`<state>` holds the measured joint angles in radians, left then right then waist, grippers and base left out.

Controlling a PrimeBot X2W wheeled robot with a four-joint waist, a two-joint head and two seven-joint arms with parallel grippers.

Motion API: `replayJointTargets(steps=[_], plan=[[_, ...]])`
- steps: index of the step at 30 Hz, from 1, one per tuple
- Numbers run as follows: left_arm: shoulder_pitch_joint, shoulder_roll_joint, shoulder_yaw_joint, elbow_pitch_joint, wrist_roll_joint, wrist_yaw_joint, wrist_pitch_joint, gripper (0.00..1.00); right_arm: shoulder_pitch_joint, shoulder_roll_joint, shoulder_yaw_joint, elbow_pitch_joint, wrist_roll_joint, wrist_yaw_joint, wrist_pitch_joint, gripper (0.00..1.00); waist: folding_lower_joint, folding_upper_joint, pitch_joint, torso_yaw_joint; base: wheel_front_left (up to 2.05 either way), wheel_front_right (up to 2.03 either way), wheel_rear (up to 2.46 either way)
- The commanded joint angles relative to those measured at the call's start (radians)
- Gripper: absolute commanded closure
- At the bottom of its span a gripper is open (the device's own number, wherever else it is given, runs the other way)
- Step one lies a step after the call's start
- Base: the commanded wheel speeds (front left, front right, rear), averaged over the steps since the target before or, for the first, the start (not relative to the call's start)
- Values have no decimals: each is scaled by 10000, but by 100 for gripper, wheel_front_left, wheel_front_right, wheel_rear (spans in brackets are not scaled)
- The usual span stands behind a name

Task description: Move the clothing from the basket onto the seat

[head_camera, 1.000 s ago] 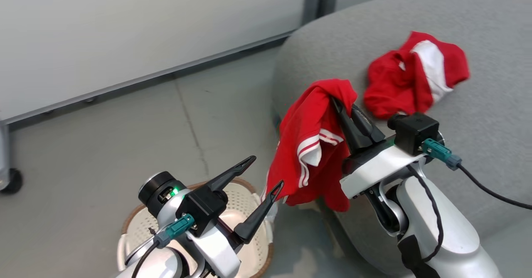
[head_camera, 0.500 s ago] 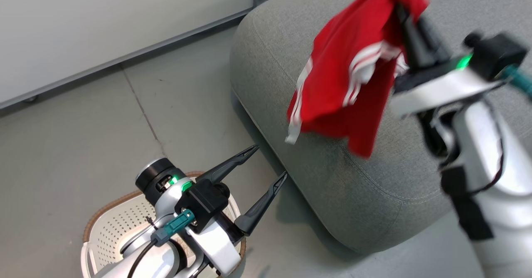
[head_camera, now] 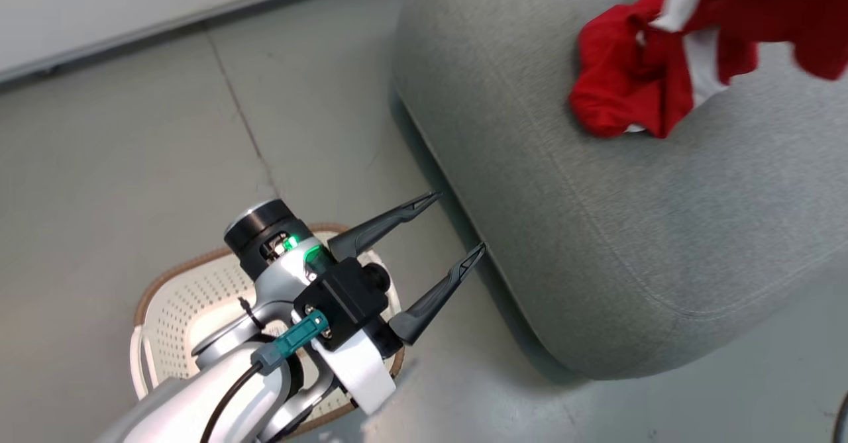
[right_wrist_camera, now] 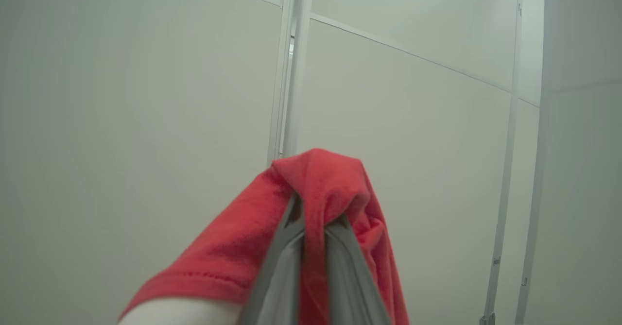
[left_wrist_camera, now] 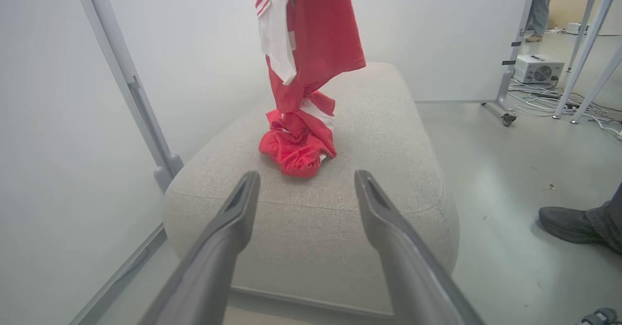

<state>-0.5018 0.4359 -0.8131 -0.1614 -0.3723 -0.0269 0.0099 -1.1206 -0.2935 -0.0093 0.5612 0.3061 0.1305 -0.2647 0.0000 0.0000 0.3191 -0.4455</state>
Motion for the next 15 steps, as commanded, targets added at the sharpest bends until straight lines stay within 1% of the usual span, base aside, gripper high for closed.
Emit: replayJointTargets(steps=[1,3,5,8,11,12,15], plan=[[-255,82,4,-56,107,-76,38,0,-138,-211,-163,214,63,4,-23,100,0,0,605,405,0,0,0],[-501,62,-56,-162,222,-174,113,0,-195,-557,-465,529,55,4,-23,100,0,0,1012,633,0,0,0],[-756,95,-85,-283,330,-256,208,0,-184,-773,-810,828,114,5,-21,100,0,0,1484,815,0,0,0],[-1199,203,-105,-478,557,-368,347,0,-26,-938,-1301,1180,215,5,-23,100,0,0,2217,1049,0,0,0],[-1548,346,-90,-617,705,-459,493,0,309,-774,-1655,1547,178,5,-21,100,0,0,2820,1150,0,0,0],[-1736,396,-108,-696,770,-504,584,0,456,-597,-1800,1741,239,5,-23,100,0,0,3108,1167,0,0,0],[-1862,493,-156,-749,826,-556,656,0,798,-181,-1899,2048,311,4,-23,100,0,0,3347,1120,0,0,0]])
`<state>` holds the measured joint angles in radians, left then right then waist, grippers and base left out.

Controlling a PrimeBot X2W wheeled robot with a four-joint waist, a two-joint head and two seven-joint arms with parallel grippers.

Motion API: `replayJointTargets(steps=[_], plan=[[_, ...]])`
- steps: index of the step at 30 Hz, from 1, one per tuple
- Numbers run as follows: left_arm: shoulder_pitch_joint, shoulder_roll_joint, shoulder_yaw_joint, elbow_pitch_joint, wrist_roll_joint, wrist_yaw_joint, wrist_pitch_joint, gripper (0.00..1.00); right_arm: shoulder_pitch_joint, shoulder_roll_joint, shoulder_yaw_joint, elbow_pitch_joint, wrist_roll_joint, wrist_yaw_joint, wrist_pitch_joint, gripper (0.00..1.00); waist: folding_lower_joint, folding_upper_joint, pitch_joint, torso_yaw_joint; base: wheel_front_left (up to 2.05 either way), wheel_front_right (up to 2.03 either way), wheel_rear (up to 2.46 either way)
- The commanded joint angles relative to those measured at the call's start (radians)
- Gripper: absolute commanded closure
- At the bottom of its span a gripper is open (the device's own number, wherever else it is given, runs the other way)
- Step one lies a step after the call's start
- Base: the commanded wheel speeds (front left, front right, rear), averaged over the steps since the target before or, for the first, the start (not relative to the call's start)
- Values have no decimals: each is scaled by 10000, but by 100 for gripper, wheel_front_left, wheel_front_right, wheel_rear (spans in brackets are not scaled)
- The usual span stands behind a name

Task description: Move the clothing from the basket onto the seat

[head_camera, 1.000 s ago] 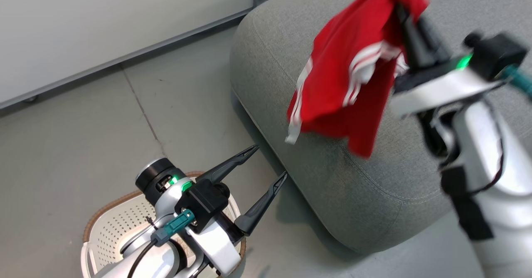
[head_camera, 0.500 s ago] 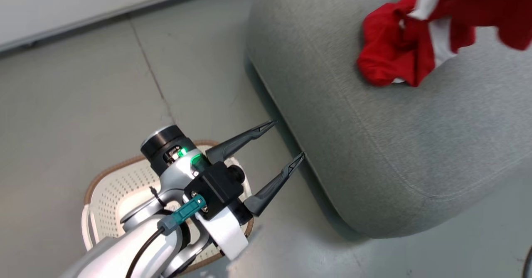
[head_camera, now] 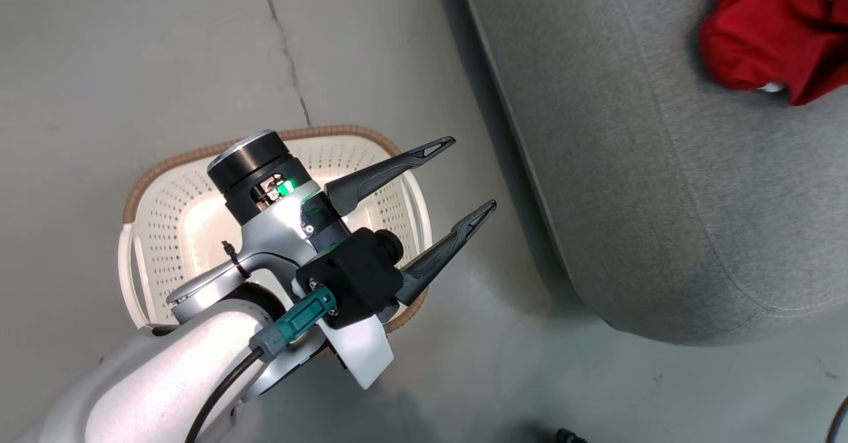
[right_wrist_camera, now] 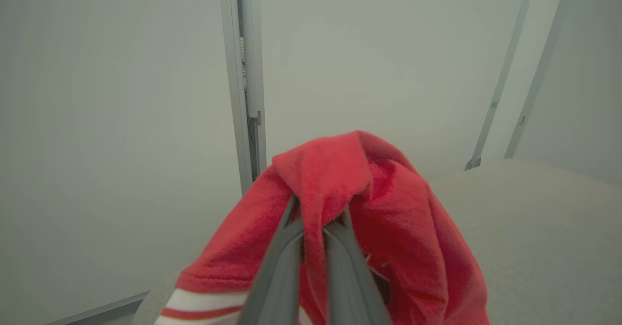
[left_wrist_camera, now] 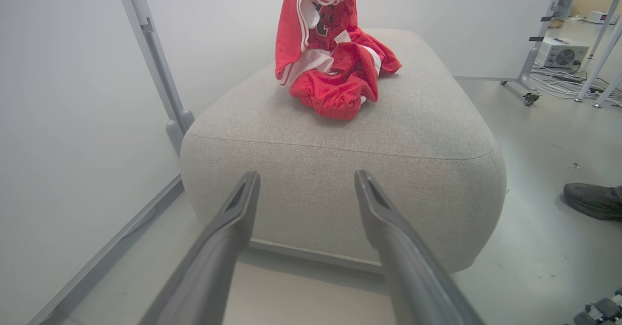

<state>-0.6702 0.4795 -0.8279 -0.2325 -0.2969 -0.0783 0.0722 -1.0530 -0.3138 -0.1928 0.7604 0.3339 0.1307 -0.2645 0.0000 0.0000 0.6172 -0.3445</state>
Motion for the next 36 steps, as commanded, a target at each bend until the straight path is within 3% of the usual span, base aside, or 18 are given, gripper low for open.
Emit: replayJointTargets(steps=[1,9,10,11,12,19,25,36], plan=[[-204,72,-26,-40,71,-64,44,0,220,123,-81,177,86,2,-25,100,0,0,399,94,0,0,0],[-295,41,-173,103,-10,-112,-10,0,830,645,-715,925,371,2,-25,100,0,0,310,103,0,0,0],[-261,24,-174,146,-30,-94,-61,0,908,601,-796,1038,359,2,-25,91,0,0,226,101,0,0,0],[-205,7,-185,212,-54,-71,-111,0,971,589,-803,1015,341,0,-25,52,0,0,115,103,0,0,0],[-153,-34,-183,254,-82,-39,-204,0,1026,540,-792,923,297,2,-25,0,0,0,5,106,0,0,0],[237,-317,-215,757,-285,151,-788,0,1981,335,-732,279,59,0,-25,0,0,0,-920,193,0,0,0],[721,-590,-51,1337,-538,536,-1539,0,3298,328,-914,-1289,-150,2,-23,0,0,0,-1871,516,0,0,0],[1554,-789,356,1914,-1081,1189,-2362,0,5470,1258,-376,-4020,-684,2,-23,0,0,0,-3044,1622,0,0,0]])
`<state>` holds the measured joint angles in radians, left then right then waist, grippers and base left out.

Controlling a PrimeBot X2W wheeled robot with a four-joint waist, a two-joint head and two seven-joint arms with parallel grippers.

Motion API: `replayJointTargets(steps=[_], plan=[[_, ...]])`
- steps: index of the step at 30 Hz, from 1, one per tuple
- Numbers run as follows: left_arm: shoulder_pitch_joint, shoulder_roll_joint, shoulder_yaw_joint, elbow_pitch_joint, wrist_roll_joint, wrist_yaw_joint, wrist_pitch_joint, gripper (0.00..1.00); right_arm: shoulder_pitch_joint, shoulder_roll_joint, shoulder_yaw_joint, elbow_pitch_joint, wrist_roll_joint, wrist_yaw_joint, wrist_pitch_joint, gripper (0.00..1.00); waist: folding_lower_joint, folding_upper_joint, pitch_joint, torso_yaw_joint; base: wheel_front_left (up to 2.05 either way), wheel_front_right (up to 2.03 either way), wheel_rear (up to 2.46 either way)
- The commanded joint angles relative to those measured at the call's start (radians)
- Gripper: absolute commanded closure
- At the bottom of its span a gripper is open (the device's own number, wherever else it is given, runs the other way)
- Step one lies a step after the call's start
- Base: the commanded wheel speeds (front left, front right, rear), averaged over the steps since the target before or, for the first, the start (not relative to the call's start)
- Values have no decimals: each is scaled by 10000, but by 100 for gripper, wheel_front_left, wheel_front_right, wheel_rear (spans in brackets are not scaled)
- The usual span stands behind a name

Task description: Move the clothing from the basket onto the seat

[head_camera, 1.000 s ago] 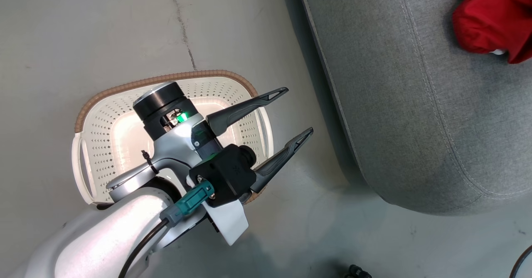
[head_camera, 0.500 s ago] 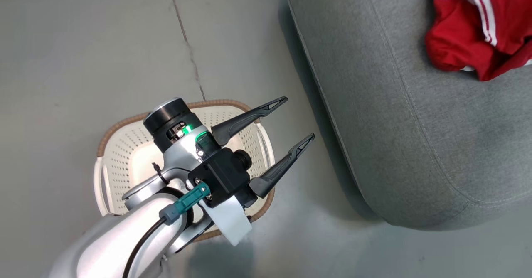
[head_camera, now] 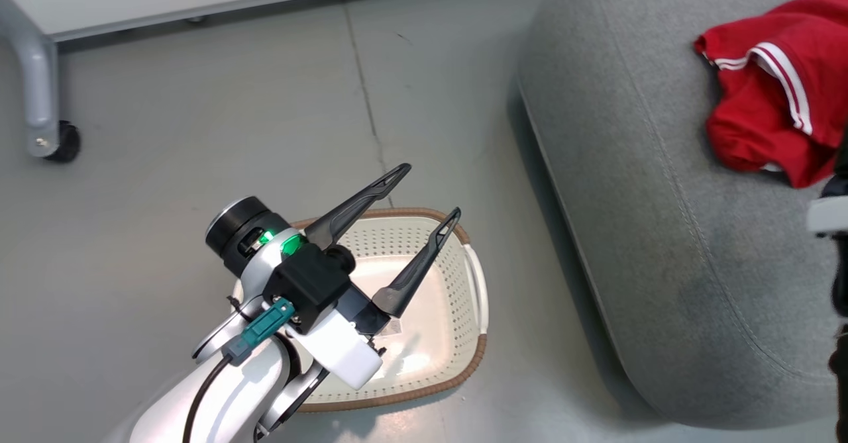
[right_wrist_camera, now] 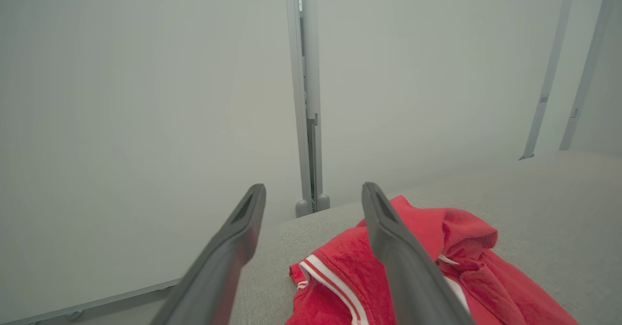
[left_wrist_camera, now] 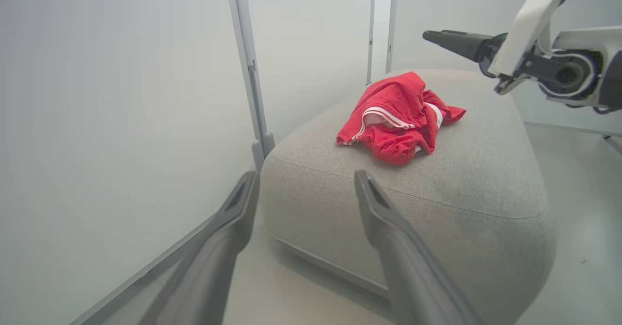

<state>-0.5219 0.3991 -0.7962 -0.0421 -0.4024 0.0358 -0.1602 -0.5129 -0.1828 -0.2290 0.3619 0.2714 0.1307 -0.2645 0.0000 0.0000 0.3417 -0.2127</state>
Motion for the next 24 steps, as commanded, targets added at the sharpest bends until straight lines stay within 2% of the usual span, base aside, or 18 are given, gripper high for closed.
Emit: replayJointTargets(steps=[1,13,24], plan=[[151,11,84,60,-78,124,-82,0,235,47,129,-156,-108,2,-20,0,0,0,-370,422,0,0,0],[1217,-106,848,724,-819,927,-684,0,1940,870,1600,-1800,-745,2,470,0,0,0,-1377,1753,0,0,0],[2562,148,2021,1142,-1373,1909,-959,0,3324,1271,2519,-2720,-1072,2,974,0,0,0,-2290,2149,0,0,0]])
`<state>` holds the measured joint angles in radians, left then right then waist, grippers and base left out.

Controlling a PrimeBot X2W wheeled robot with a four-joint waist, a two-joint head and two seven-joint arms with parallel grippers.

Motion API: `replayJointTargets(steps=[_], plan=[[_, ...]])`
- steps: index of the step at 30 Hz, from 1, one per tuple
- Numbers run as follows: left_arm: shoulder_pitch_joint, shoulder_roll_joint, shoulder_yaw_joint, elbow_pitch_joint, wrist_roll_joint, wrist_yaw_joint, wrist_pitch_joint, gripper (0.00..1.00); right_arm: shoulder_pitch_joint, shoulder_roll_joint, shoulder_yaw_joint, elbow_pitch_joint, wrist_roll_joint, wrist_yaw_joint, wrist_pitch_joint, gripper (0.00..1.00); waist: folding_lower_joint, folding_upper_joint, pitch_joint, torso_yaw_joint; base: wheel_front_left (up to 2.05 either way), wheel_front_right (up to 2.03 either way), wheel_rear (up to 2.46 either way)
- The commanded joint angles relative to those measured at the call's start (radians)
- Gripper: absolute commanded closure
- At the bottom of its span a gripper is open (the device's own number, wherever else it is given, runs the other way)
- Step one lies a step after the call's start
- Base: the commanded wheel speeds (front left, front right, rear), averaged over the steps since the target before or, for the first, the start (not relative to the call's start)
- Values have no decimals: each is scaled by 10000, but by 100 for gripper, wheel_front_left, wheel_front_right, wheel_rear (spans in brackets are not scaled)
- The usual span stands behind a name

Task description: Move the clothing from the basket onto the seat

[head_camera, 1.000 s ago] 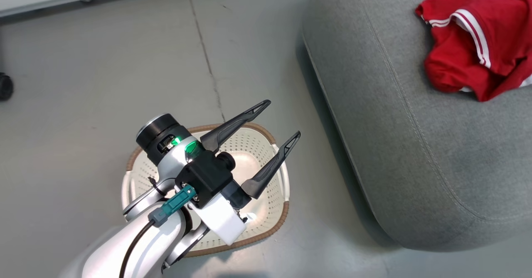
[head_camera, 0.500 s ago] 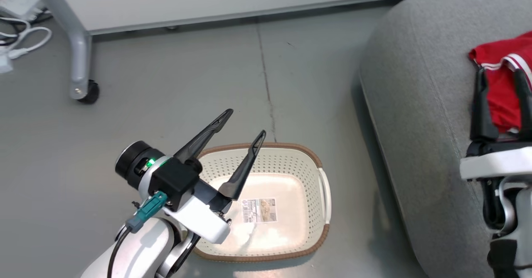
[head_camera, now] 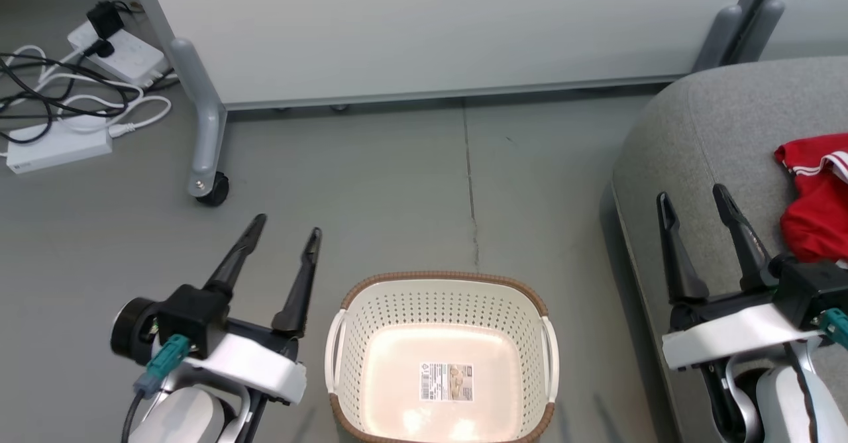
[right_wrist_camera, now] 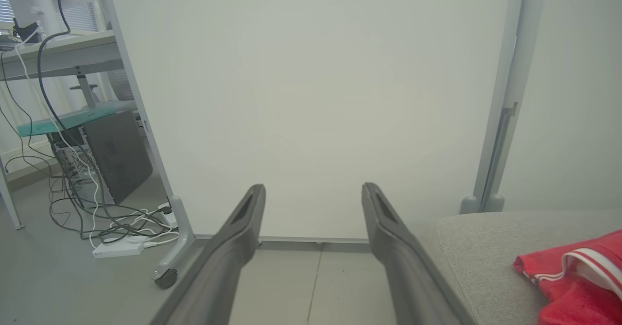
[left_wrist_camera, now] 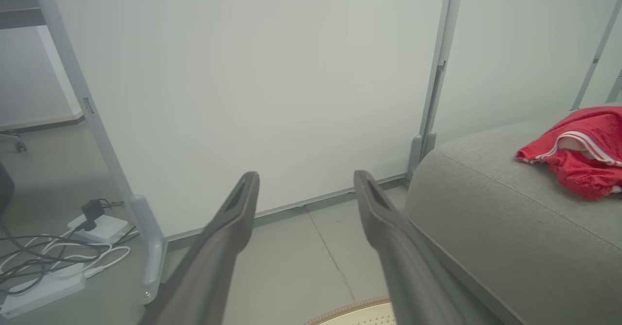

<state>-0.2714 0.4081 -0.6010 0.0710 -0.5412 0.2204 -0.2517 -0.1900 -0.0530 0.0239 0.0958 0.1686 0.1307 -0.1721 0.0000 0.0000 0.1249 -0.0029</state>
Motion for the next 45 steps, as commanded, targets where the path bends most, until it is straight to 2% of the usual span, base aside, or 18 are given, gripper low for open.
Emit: replayJointTargets(steps=[1,11,22,45], plan=[[179,29,193,-8,-78,125,-64,0,193,-8,25,-96,-69,2,61,0,0,0,-185,62,0,0,0],[1329,194,928,-79,-317,376,-120,0,1059,41,133,-352,-66,2,339,0,0,0,-790,22,0,0,0],[2298,166,1030,-207,-305,400,-122,0,1889,45,-77,-670,60,2,589,0,0,0,-1391,49,0,0,0],[2728,204,1381,-138,-325,307,-126,0,2324,47,-216,-1080,204,2,987,0,0,0,-1496,89,0,0,0]])
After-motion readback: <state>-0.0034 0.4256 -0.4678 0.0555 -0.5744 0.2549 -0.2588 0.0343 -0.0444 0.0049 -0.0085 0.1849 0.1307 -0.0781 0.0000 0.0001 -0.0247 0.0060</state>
